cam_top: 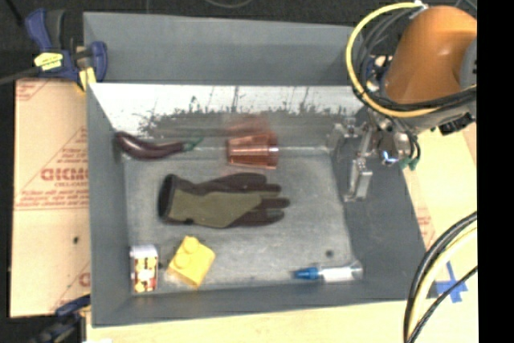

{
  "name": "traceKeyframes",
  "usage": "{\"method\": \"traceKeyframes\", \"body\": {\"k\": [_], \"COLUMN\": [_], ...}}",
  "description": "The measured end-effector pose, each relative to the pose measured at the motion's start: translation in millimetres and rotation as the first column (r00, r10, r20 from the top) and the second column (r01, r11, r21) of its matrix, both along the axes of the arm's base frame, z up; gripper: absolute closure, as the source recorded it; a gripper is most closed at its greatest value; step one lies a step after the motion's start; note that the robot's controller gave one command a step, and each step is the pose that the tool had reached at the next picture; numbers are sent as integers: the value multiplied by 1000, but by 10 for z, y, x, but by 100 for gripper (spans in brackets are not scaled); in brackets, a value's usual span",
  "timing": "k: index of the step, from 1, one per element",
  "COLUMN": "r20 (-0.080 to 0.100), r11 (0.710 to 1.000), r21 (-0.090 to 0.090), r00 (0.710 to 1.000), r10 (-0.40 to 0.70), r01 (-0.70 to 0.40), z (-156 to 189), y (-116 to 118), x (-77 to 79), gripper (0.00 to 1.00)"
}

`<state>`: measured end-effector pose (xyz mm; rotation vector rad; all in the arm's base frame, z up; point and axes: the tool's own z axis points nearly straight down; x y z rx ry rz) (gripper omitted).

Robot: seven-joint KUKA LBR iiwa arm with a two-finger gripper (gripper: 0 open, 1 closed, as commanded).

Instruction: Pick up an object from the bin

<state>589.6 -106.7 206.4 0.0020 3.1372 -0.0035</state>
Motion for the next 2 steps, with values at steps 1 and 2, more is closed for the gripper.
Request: {"method": "traceKeyframes", "body": {"k": [1, 2], "r20": [3, 1], "r11": [997, 983], "r21": [-1, -2], "r00": [997, 983], "r10": [78, 183], "r01": [-78, -183], "z": [-448, -806], "y": [273, 861], "x": [-11, -24], "gripper": [0, 0]}}
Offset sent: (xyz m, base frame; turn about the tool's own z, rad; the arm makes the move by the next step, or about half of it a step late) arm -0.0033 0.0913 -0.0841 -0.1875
